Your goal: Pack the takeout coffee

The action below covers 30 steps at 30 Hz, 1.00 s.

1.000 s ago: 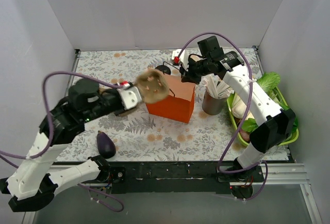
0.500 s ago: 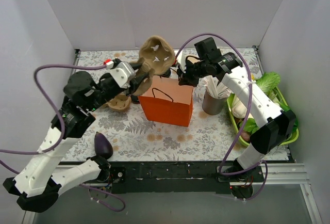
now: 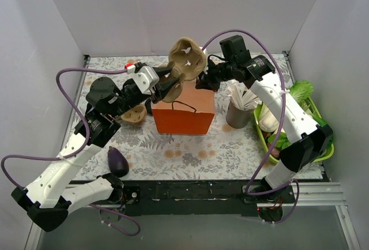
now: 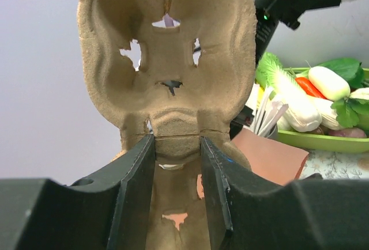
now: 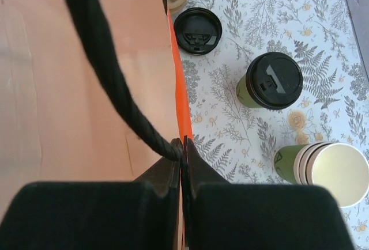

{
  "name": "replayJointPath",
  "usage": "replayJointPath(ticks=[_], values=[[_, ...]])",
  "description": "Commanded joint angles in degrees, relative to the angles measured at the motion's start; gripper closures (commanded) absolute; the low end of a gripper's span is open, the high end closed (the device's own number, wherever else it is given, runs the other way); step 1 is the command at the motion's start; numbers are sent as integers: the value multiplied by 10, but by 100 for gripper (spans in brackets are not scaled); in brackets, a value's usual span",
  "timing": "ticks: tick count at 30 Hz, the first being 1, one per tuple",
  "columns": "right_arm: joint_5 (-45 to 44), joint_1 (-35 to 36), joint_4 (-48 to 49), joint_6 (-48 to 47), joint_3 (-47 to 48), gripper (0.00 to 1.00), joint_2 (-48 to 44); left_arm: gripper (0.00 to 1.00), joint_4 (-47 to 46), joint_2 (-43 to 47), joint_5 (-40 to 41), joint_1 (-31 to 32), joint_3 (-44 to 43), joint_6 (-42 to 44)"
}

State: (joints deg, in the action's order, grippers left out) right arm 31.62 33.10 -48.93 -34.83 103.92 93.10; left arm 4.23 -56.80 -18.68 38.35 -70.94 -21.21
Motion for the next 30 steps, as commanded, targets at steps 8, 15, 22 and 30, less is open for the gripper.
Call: replayJointPath(ticks=[8,15,22,30], values=[[16,4,1,12,43,99,4,100,-30,40,-72,-2,115,33],[33,4,-6,1,21,99,-10,100,36,61,-106,-2,134,99],[20,5,-9,-2,-5,99,-33,100,144,76,-132,-2,122,184],[-15,42,-19,-28,-35,99,-69,100,232,-2,-123,23,50,204]])
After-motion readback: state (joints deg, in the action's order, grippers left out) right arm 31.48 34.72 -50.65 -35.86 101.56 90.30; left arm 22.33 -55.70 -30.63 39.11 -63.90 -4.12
